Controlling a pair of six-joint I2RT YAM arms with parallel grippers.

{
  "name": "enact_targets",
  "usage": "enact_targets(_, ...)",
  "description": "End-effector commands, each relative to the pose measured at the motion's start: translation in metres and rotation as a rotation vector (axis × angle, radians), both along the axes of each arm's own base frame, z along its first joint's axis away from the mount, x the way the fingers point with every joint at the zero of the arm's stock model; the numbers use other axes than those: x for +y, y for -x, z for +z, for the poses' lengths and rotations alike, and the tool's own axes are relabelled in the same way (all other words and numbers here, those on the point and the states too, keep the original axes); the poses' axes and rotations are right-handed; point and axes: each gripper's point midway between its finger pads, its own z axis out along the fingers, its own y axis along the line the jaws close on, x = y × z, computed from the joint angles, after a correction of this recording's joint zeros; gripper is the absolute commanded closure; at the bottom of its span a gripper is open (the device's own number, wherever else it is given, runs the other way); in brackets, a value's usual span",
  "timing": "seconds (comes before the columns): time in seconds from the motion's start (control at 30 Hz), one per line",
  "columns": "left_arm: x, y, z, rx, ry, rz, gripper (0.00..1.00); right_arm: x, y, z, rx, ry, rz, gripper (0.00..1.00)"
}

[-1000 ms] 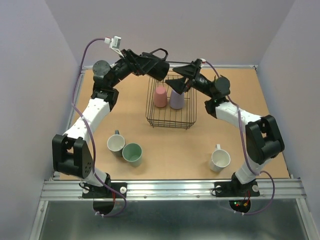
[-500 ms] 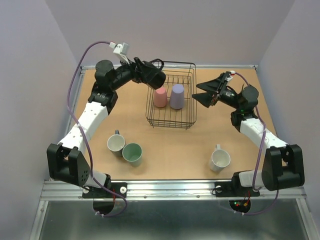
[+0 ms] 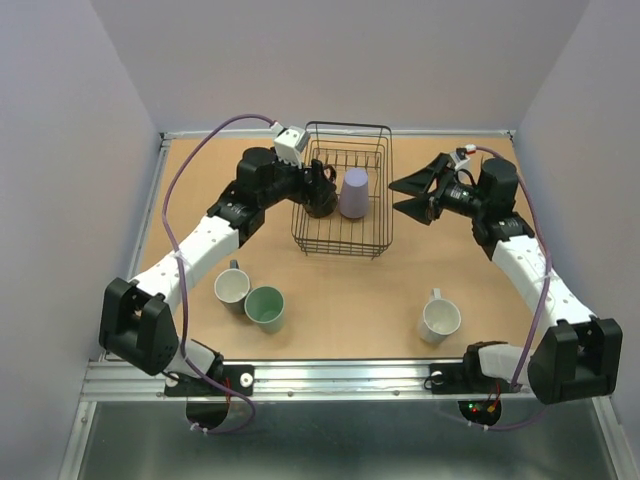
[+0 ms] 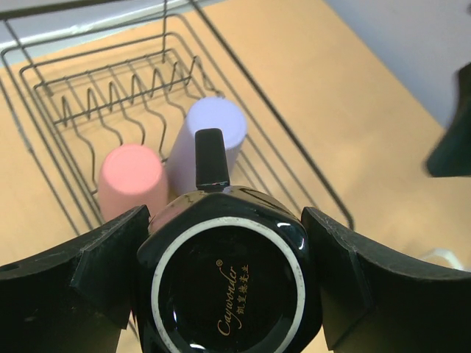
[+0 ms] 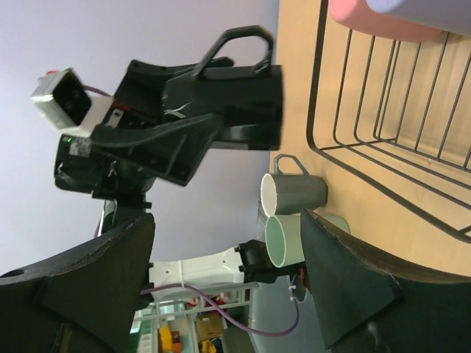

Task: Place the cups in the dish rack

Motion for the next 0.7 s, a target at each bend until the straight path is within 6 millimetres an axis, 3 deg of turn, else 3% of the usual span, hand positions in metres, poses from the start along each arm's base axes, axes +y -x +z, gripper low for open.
enact_targets(0.0,0.000,-0.014,0.036,-0.199,0.019,0.053,1.00,-0.007,0.014,0.011,-0.072,0.036,-0.027,0.15)
enact_targets(0.2,-0.011,-0.020,0.006,-0.213,-0.050,0.055,1.00,-0.010,0.026,0.009,-0.069,0.045,-0.045,0.15)
enact_targets(0.33,-0.014,-0.017,0.001,-0.243,-0.049,0.060,1.00,-0.012,0.027,0.009,-0.070,0.054,-0.060,0.15)
enact_targets(0.67,-0.020,-0.013,-0.039,-0.253,-0.127,0.030,1.00,-0.015,0.031,0.003,-0.057,0.073,-0.087,0.15)
